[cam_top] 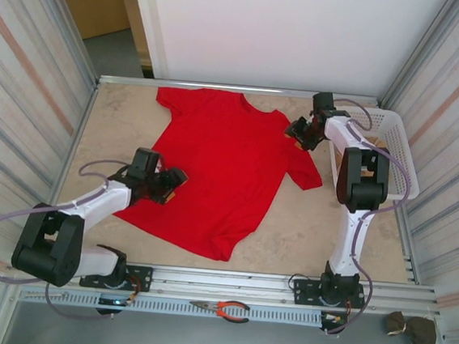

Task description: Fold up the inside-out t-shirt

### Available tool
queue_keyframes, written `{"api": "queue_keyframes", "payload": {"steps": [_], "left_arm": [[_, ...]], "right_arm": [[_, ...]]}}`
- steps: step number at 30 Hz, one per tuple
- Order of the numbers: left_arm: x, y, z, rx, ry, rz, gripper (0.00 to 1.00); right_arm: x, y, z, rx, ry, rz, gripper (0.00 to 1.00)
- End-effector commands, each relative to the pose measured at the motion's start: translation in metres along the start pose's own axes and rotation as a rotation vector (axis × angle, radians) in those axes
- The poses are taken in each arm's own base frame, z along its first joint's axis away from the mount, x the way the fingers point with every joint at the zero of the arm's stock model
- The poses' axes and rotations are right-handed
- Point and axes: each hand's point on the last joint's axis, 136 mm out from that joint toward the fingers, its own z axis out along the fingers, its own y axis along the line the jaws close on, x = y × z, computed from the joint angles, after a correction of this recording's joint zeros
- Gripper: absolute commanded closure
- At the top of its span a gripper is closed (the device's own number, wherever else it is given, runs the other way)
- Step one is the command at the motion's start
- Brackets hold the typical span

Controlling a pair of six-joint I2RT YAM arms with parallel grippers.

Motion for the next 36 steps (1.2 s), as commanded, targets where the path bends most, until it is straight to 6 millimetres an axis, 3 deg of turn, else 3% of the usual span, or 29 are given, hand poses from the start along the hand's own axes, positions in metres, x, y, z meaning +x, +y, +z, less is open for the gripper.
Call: {"api": "queue_keyframes", "payload": {"steps": [1, 5, 9, 12, 16, 21, 25, 30, 36], "left_arm": [[-0.021, -0.02, -0.009, -0.012, -0.077, 0.057, 0.33], [-0.051, -0.038, 0.0, -0.032, -0.074, 0.15, 0.33], [-0.078, -0.051, 0.021, -0.019, -0.039, 0.221, 0.32], [-0.092, -0.054, 0.042, -0.021, 0.015, 0.236, 0.33], [-0.102, -0.051, 0.061, -0.04, 0.045, 0.246, 0.34], [-0.106, -0.03, 0.076, -0.079, 0.072, 0.19, 0.34], [-0.107, 0.002, 0.081, -0.102, 0.078, 0.091, 0.35], [-0.099, 0.031, 0.077, -0.126, 0.085, 0.035, 0.35], [-0.072, 0.055, 0.057, -0.151, 0.042, -0.072, 0.38]], "right_arm": [[0.045, 0.049, -0.034, -0.086, 0.022, -0.163, 0.53], [0.107, 0.057, -0.025, -0.068, 0.059, -0.239, 0.52], [0.16, 0.054, -0.008, -0.022, 0.092, -0.285, 0.53], [0.189, 0.047, 0.007, -0.003, 0.128, -0.283, 0.53], [0.208, 0.03, 0.023, 0.039, 0.169, -0.268, 0.54], [0.203, -0.007, 0.03, 0.125, 0.19, -0.242, 0.55], [0.184, -0.037, 0.027, 0.178, 0.195, -0.208, 0.55], [0.16, -0.062, 0.025, 0.237, 0.203, -0.185, 0.56], [0.128, -0.081, 0.022, 0.314, 0.189, -0.178, 0.57]]}}
